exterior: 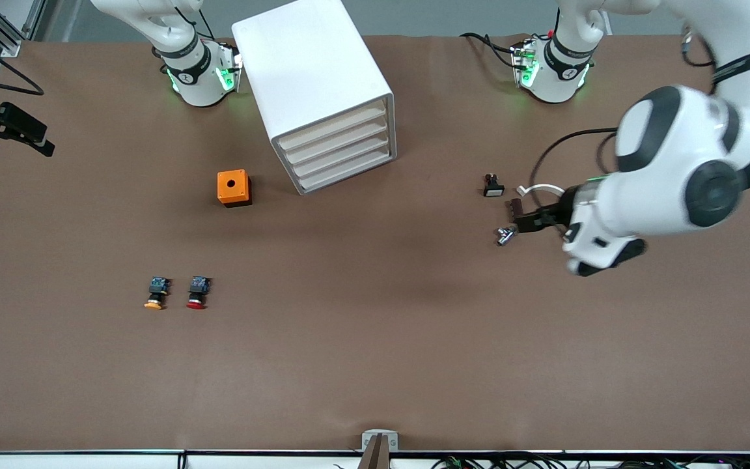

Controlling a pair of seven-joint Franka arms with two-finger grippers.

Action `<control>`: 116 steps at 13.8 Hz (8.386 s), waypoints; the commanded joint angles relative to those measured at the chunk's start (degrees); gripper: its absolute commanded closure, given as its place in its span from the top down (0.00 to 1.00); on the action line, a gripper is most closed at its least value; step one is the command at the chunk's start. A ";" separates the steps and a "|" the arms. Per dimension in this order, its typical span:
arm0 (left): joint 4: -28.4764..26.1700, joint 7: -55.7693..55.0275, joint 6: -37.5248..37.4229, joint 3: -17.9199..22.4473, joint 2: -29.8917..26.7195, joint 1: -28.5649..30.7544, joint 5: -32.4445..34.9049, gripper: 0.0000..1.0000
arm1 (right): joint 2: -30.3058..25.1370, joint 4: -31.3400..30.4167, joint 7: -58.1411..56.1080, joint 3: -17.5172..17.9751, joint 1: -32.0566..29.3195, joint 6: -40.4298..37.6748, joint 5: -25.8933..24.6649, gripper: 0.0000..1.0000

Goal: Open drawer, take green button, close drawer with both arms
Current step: 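Move the left gripper toward the white drawer cabinet, then grasp the drawer front with the left gripper, then pull the drawer open with the left gripper, then release the drawer and withdraw the left gripper, then move the right gripper over the open drawer toward the green button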

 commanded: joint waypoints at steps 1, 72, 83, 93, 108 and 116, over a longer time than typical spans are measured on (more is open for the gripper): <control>5.14 -12.89 -0.99 -0.01 7.14 -1.80 -8.15 1.00 | -1.26 -0.80 -0.66 0.37 -0.76 -0.29 0.84 1.00; 3.03 -86.60 -3.80 -9.42 37.57 -3.13 -43.17 0.35 | -1.17 -0.72 -2.69 0.81 -0.24 -0.64 -1.36 1.00; 11.28 -40.42 -2.13 -4.25 35.02 -0.58 -42.56 0.99 | -0.91 -0.45 -2.69 0.81 -0.23 -0.73 -1.36 1.00; 12.53 -13.13 19.03 3.94 22.64 -7.26 -17.01 0.99 | -0.38 0.78 -2.60 0.72 -0.32 -1.61 -1.36 1.00; 11.82 -13.92 24.24 3.94 18.41 -9.99 15.53 0.99 | 2.52 1.04 -3.39 0.72 -0.23 -0.91 -1.36 1.00; 11.82 -13.92 24.24 3.94 17.80 -9.46 15.80 0.99 | 6.90 2.01 -3.39 0.64 -0.76 -0.73 -1.45 1.00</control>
